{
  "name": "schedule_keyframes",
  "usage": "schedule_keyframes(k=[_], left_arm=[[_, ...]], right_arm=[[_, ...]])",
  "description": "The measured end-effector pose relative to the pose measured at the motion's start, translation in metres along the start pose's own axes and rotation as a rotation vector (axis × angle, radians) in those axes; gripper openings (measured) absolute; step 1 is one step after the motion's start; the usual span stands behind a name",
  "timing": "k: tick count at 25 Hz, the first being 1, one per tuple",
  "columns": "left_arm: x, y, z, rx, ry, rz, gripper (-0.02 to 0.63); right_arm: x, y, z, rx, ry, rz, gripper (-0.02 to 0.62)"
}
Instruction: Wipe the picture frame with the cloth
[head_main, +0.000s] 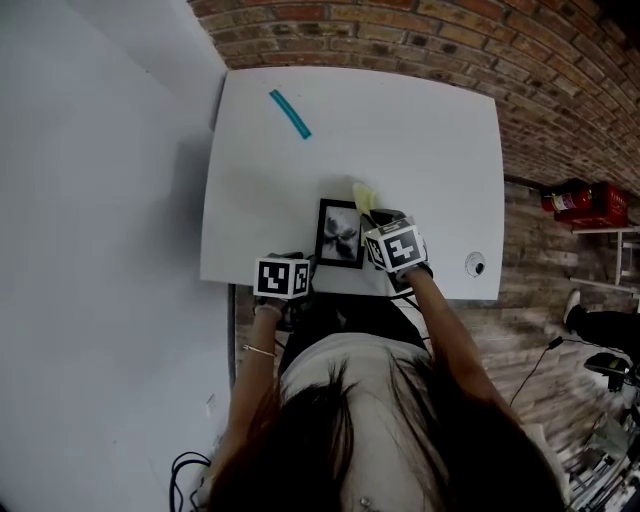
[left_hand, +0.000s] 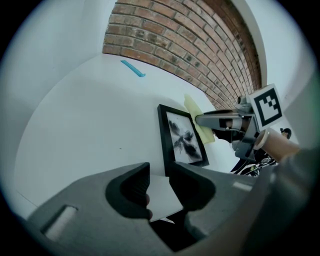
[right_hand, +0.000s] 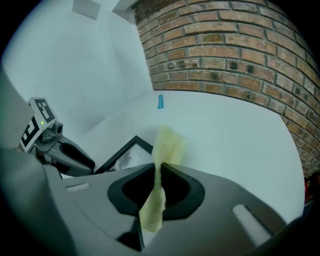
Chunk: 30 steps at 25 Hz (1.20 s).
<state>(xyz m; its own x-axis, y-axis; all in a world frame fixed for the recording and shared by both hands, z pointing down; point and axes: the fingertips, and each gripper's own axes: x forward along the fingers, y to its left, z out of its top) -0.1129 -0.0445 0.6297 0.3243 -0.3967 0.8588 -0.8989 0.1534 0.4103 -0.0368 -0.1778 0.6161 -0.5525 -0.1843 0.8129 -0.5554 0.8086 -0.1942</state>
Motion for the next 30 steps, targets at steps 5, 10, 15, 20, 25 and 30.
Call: schedule_keyframes(k=[5,10,15,20,25,30], left_arm=[[0.001,0.001,0.001,0.002,-0.006,0.003,0.124],[0.001,0.001,0.0,-0.002,-0.01,0.005,0.124],[0.001,0.001,0.0,0.002,-0.005,0.008,0.124],[0.002,0.001,0.0,0.001,-0.007,0.006,0.124],[0.002,0.001,0.0,-0.002,-0.014,-0.001,0.124],[0.001,0.002,-0.001,-0.021,-0.02,-0.017,0.124]], right_arm=[[-0.002,0.005,-0.008,0.0,0.006,0.003,0.043],[-0.006,0.01,-0.018,0.002,0.006,0.005,0.043],[-0.009,0.015,-0.025,0.004,0.009,0.006,0.043],[-0.012,0.02,-0.032,0.008,0.01,0.01,0.043],[-0.014,0.025,-0.039,0.013,0.012,0.009,0.043],[-0.018,0.031,-0.047,0.019,0.014,0.008,0.043]])
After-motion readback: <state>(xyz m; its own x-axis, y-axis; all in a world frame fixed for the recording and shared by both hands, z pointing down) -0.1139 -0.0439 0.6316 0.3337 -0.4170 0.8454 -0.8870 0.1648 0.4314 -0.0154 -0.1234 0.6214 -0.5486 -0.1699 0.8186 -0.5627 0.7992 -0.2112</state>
